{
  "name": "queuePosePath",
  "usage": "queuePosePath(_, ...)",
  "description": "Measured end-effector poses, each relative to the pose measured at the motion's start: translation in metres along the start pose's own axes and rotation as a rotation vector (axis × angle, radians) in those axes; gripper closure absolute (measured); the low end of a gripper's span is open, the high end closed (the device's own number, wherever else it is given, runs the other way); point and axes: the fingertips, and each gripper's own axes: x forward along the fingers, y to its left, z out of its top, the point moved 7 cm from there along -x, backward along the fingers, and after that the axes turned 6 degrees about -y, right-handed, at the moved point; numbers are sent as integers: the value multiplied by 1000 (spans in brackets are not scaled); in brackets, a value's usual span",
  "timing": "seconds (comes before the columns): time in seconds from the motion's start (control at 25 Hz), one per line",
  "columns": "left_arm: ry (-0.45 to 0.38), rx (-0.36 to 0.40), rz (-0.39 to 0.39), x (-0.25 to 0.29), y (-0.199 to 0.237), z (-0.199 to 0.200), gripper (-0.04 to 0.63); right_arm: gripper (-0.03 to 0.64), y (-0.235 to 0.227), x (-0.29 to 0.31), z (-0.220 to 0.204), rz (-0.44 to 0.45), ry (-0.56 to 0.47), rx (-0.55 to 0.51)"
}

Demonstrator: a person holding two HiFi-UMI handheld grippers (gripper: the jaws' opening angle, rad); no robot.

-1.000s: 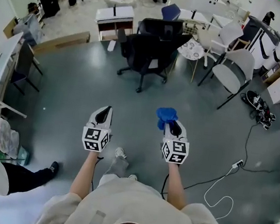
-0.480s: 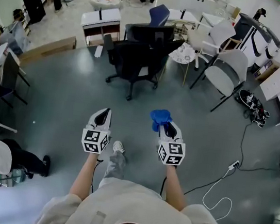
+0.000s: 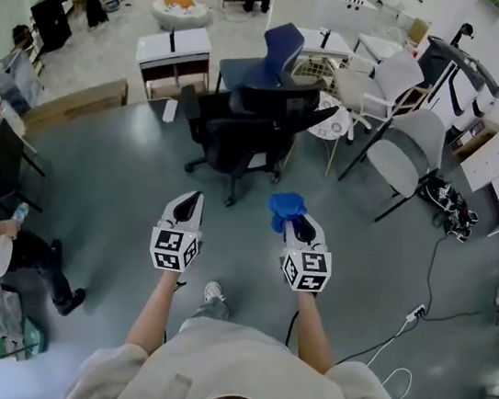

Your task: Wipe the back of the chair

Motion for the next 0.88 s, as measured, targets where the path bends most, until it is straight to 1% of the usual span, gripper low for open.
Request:
queuePosePath(0.28,-21,5,-19,78,63,13,591,549,-6,95,16,-15,-14,-14)
queuePosePath(0.44,-26,7,-38,110,94,19,591,549,-4,135,22,-31,-17,-16)
queuePosePath(0.56,-23,2,-43,125,110,17,591,549,-3,157,22,-36,-11,-15)
queuePosePath(0.72,-13,-2,-46,137,118,5,591,549,-7,171,12,-38,1,-15)
queuePosePath(0.88,-4,-15,-43,139,127,-3,591,549,-1,183,7,-29,19,-19)
